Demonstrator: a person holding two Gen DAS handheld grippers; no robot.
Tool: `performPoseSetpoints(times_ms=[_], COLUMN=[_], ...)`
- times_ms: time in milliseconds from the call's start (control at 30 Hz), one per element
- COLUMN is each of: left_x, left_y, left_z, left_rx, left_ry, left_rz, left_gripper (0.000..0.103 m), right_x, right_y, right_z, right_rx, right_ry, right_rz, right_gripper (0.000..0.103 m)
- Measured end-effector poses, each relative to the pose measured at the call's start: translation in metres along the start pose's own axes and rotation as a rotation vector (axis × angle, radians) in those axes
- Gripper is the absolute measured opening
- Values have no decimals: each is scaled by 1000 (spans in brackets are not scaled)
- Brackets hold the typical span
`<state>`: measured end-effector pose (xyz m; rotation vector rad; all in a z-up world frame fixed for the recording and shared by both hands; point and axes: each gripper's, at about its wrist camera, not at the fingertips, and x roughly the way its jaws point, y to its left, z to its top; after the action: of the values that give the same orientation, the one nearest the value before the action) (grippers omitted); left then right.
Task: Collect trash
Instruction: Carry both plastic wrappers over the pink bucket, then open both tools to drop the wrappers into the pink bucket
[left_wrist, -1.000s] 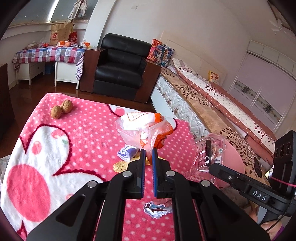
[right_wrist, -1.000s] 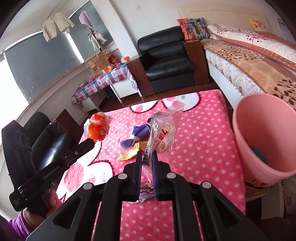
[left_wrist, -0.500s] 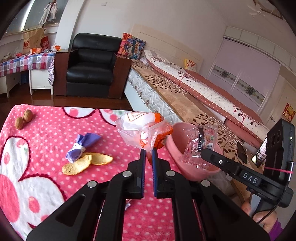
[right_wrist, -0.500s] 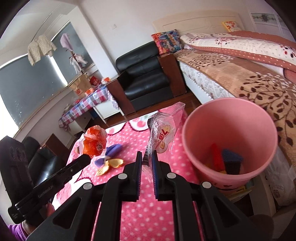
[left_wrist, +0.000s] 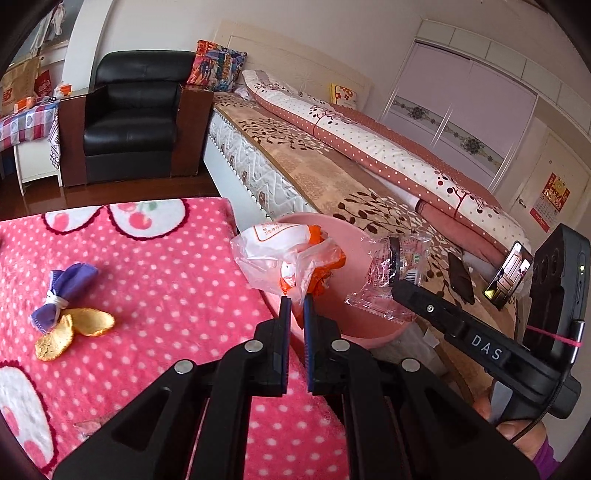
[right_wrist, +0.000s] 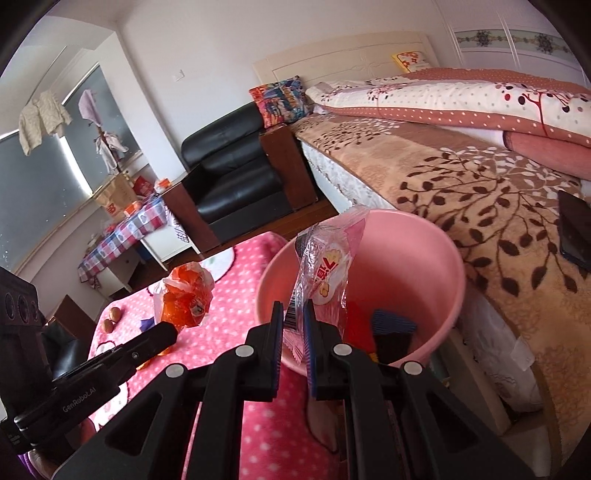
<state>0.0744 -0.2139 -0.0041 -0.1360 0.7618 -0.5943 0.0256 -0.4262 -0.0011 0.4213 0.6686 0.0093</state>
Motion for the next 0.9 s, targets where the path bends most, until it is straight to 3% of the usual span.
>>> performPoseSetpoints(times_ms=[467, 767, 900], left_x=[55, 62, 62], left_y=[-24, -31, -31], left_z=[-1, 2, 6], left_rx=[32, 35, 29], left_ry=[92, 82, 87], left_rz=[-33, -34, -45], left_gripper=[6, 7, 9], right_x=[26, 34, 37], right_y=[-26, -25, -23], right_z=[-2, -4, -3], right_rx=[2, -11, -19], right_ry=[26, 44, 52], right_rz=[-69, -76, -75], right_gripper=[11, 13, 24])
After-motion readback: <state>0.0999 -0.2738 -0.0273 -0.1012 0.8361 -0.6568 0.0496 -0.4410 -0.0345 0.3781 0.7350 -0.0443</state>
